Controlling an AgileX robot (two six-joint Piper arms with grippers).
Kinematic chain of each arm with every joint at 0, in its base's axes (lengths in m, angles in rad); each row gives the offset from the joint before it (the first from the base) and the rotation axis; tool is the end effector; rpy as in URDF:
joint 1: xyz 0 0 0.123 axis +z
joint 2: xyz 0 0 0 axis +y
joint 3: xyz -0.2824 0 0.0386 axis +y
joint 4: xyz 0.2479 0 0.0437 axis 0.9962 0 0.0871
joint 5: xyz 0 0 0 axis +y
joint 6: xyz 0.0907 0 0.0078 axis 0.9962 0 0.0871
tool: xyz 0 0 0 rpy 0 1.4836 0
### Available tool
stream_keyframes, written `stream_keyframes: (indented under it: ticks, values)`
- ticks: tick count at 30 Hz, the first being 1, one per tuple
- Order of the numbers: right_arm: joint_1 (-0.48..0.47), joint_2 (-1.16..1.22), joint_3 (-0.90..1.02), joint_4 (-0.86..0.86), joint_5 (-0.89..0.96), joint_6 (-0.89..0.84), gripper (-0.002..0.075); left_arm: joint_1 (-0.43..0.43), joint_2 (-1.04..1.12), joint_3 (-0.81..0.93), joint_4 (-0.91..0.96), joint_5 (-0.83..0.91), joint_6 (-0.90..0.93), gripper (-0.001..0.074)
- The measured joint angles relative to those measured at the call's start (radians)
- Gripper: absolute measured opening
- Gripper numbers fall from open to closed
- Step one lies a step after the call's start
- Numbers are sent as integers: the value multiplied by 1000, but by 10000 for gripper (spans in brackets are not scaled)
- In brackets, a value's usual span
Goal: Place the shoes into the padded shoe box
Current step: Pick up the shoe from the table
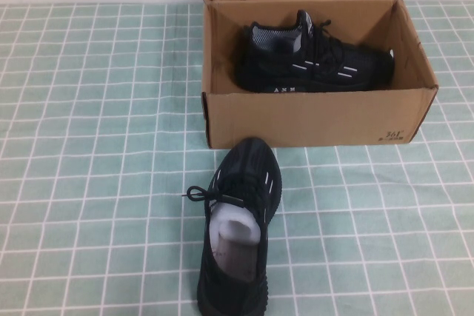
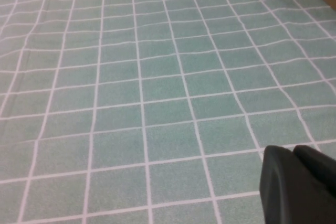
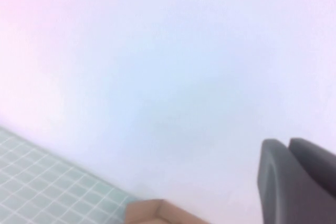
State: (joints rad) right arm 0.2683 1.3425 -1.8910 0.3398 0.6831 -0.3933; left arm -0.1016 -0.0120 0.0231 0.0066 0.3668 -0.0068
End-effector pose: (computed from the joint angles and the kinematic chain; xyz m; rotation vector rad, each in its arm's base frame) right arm 0.2373 0.0851 0.5716 -0.4732 1.5243 0.2794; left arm 0.0525 -0.0051 0.1729 0.0923 1.8598 -0.0686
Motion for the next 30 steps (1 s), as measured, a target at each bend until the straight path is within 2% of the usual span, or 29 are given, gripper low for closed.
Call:
stream_keyframes:
  ticks: [4,7,11,16,24,30]
  values:
    - [0,-102,-1,-105,95,34,-6,0,0,0,-18,0,0,-4]
    - [0,-169,14,-202,177,125,-6,0,0,0,-19,0,0,-4]
    - [0,-299,143,-270,194,187,-6,0,0,0,-20,0,0,-4]
    - [0,-506,407,-278,162,198,-6,0,0,0,-20,0,0,-4]
    - [0,-888,999,-294,104,245,-6,0,0,0,-26,0,0,-4]
    - [0,-1084,1356,-300,-67,287,-8,0,0,4,-78,-62,0,-5]
